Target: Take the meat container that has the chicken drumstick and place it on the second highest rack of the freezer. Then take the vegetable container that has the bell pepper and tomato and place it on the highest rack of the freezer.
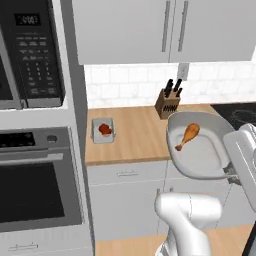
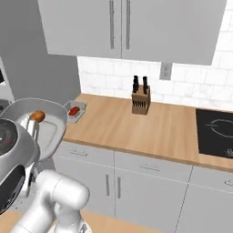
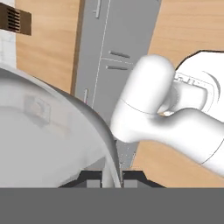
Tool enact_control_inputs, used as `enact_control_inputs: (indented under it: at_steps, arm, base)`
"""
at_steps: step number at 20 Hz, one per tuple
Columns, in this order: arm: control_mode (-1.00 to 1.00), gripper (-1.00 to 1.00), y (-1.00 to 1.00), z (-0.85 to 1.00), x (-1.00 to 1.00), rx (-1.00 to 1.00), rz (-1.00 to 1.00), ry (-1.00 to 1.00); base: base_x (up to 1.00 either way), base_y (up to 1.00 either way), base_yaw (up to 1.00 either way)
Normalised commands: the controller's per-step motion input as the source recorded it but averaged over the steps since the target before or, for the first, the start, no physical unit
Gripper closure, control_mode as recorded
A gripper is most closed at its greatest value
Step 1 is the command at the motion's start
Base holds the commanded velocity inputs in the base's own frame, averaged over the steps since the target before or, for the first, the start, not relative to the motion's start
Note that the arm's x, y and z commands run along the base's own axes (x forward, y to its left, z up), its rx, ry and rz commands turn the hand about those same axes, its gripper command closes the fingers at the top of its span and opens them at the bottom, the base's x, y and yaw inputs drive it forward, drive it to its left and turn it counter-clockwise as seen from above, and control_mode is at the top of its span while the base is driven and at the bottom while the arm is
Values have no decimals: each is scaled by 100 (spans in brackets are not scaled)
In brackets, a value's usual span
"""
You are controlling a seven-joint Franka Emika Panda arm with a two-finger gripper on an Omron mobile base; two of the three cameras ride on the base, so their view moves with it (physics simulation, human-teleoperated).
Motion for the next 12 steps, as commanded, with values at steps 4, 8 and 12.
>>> enact_control_inputs:
  at_steps: [4, 8, 12]
  arm:
    - [100, 100, 0, 0, 0, 0, 0, 0]
    - [100, 100, 0, 0, 0, 0, 0, 0]
    - [100, 100, 0, 0, 0, 0, 0, 0]
  base:
    - [-98, 32, 36]
    - [-36, 64, 77]
    - [-3, 55, 95]
